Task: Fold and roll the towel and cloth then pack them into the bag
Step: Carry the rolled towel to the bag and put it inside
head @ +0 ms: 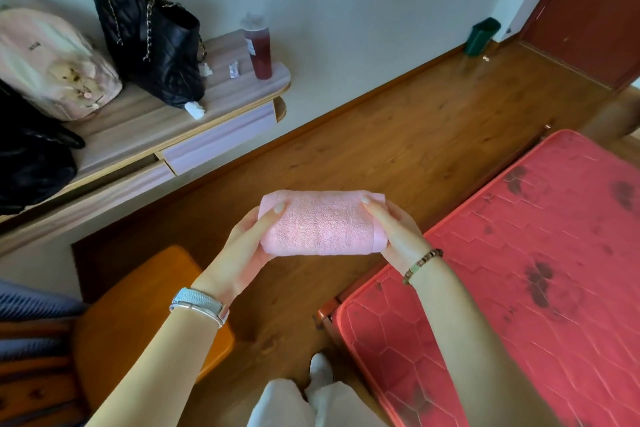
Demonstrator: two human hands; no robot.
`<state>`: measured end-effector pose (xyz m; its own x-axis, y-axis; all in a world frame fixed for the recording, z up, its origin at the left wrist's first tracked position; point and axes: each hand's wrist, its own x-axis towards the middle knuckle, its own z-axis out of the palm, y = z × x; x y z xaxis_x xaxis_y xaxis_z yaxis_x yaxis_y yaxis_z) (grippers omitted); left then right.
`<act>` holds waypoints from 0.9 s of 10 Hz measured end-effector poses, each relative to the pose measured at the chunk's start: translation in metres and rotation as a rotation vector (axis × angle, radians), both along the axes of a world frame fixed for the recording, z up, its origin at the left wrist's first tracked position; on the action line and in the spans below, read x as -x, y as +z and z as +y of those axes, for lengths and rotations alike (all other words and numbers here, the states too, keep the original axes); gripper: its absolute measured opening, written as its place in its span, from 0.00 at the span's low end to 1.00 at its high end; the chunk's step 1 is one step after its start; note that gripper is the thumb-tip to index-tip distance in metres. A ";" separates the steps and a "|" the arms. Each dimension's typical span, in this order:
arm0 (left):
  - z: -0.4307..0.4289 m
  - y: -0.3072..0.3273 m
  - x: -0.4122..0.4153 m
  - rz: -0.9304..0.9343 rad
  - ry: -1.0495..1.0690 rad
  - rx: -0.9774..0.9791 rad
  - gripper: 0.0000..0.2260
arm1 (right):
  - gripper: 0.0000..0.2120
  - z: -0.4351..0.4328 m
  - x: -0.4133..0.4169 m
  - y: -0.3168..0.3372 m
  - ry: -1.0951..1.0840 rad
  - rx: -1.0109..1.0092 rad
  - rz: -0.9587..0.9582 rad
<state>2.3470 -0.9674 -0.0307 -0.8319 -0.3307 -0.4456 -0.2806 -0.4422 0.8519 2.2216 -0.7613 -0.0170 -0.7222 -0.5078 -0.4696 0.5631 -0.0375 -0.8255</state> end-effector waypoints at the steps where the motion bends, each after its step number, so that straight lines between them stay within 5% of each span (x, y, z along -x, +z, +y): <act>1: -0.007 -0.003 0.014 0.014 -0.078 0.059 0.18 | 0.20 -0.002 0.014 -0.003 0.024 -0.025 0.003; 3: -0.031 -0.008 0.058 -0.014 -0.067 0.091 0.20 | 0.31 -0.020 0.046 -0.015 0.052 -0.145 0.142; 5: -0.078 -0.014 0.125 -0.013 -0.140 0.120 0.17 | 0.29 -0.055 0.094 -0.021 -0.037 -0.127 0.218; 7: -0.148 -0.014 0.211 -0.031 -0.253 0.134 0.34 | 0.22 -0.110 0.144 -0.019 -0.179 -0.147 0.241; 9: -0.195 -0.005 0.286 0.036 -0.395 0.202 0.31 | 0.29 -0.154 0.183 -0.014 -0.302 -0.127 0.242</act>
